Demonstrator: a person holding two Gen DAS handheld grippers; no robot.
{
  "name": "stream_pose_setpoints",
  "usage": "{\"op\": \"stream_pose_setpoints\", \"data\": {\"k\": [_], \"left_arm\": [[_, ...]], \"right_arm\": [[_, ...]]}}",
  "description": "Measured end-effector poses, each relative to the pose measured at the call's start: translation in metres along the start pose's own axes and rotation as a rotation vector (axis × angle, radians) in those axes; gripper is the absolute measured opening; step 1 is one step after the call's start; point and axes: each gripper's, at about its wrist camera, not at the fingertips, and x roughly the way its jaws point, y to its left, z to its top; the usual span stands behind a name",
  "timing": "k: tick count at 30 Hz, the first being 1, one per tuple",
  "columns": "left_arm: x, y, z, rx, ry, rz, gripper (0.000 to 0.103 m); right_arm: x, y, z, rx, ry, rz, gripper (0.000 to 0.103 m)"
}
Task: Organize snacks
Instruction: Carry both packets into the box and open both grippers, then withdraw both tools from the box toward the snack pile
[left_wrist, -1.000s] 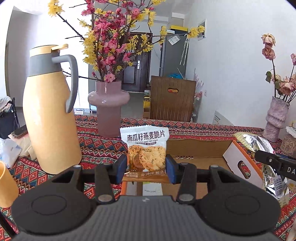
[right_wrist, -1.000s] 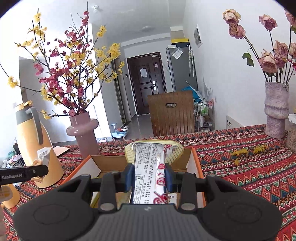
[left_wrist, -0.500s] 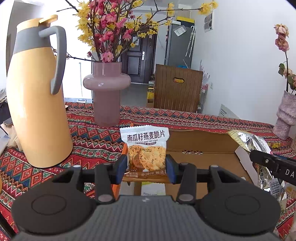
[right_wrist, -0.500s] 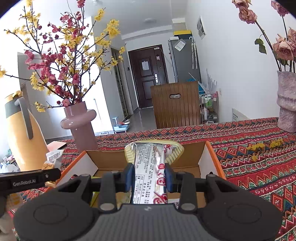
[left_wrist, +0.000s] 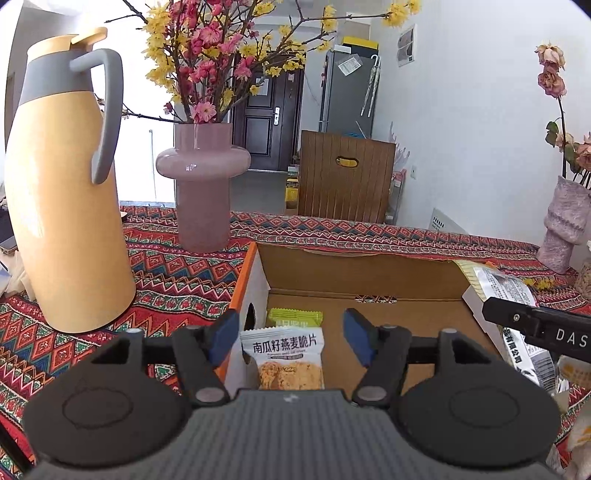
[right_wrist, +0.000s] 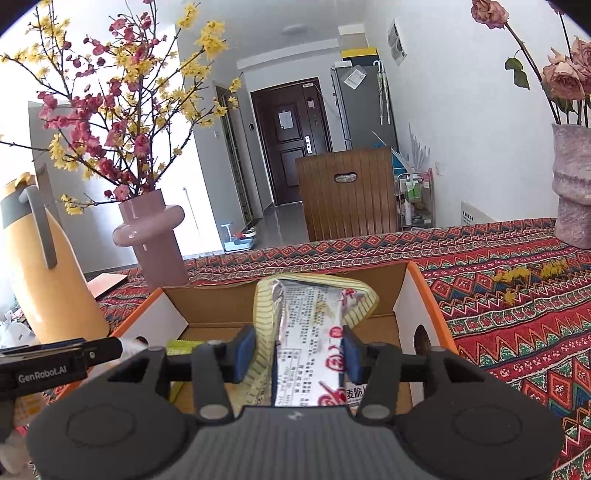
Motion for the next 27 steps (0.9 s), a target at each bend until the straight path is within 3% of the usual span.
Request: {"op": "stream_pose_setpoints", "data": {"k": [2,3,4,5,27], "left_arm": [[-0.003,0.000,0.000,-0.002,-0.017,-0.001,0.084],[-0.005,0.000,0.000,-0.006,-0.021,-0.003,0.093],[-0.006,0.000,0.000,-0.009,-0.028,0.003,0.100],[-0.008,0.000,-0.001,-0.010,-0.038,0.010,0.103],[-0.039,-0.008,0.013,-0.012,-0.078,0.029,0.103]], "right_arm": [[-0.001,-0.003,0.000,0.015,-0.009,-0.010,0.078],[-0.003,-0.006,0.000,0.025,-0.019,-0.015,0.085],[-0.005,-0.008,0.001,0.035,-0.029,-0.019,0.099],[-0.007,-0.009,0.001,0.042,-0.039,-0.022,0.103],[-0.048,0.003,0.019,-0.020,-0.124,-0.044,0.103]]}}
